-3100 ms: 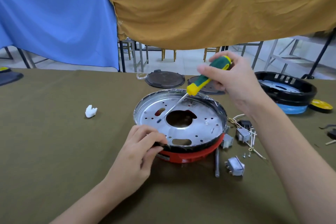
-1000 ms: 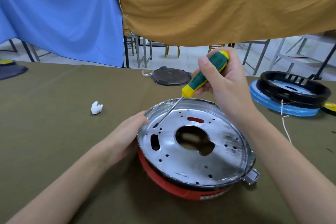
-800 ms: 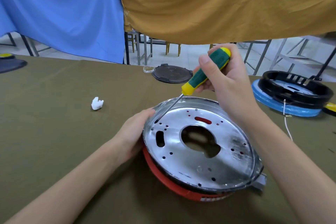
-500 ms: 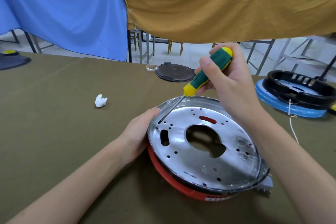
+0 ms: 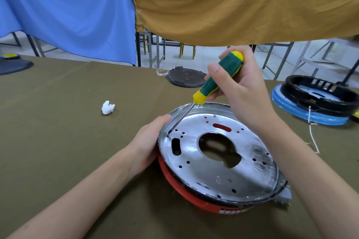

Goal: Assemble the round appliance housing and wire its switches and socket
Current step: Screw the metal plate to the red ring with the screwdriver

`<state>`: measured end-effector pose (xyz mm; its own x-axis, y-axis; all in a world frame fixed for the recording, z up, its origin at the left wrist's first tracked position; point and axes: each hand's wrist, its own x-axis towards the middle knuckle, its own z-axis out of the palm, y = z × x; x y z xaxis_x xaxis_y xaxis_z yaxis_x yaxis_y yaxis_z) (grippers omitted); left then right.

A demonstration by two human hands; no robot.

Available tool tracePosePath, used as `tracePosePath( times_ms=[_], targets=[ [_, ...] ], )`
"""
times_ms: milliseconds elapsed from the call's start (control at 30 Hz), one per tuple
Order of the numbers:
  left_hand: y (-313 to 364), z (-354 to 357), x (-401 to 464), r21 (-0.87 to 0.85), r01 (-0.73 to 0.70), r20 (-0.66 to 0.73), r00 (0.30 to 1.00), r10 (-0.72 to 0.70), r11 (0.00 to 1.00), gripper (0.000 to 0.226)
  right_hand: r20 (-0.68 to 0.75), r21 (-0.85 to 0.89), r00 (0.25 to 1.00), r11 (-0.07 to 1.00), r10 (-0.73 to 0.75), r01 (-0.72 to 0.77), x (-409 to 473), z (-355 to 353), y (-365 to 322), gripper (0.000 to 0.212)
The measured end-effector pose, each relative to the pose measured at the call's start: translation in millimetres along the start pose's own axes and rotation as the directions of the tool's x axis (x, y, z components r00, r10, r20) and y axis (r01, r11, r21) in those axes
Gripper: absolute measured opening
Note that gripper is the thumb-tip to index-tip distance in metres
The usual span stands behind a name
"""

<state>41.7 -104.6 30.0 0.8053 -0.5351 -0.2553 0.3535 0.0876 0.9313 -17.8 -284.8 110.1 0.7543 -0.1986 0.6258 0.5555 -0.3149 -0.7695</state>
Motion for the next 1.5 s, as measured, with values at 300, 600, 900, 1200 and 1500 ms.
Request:
tracePosePath(
  times_ms=[300, 600, 900, 1200, 1500],
  targets=[
    [-2, 0, 2, -0.013, 0.007, -0.017, 1.0, -0.008, 1.0, 0.031, 0.031, -0.05, 0.999, 0.999, -0.016, 0.017, 5, 5, -3, 0.023],
    [-3, -2, 4, 0.003, 0.016, -0.007, 1.0, -0.016, 1.0, 0.033, 0.098, -0.119, 0.995, 0.992, -0.018, 0.03, 19, 12, -7, 0.026],
    [-4, -3, 6, -0.007, 0.011, 0.003, 1.0, -0.011, 1.0, 0.034, 0.275, -0.214, 0.961, 0.972, -0.035, 0.097, 31, 26, -27, 0.036],
    [-4, -3, 4, 0.001, -0.007, 0.043, 0.999, 0.007, 1.0, 0.027, 0.345, -0.405, 0.938, 0.903, 0.009, 0.14, 40, 33, -48, 0.048],
    [-4, -1, 1, 0.014, -0.002, 0.01, 1.0, 0.002, 1.0, 0.033, 0.264, -0.497, 0.964, 0.861, 0.03, 0.109, 29, 30, -51, 0.028]
  ],
)
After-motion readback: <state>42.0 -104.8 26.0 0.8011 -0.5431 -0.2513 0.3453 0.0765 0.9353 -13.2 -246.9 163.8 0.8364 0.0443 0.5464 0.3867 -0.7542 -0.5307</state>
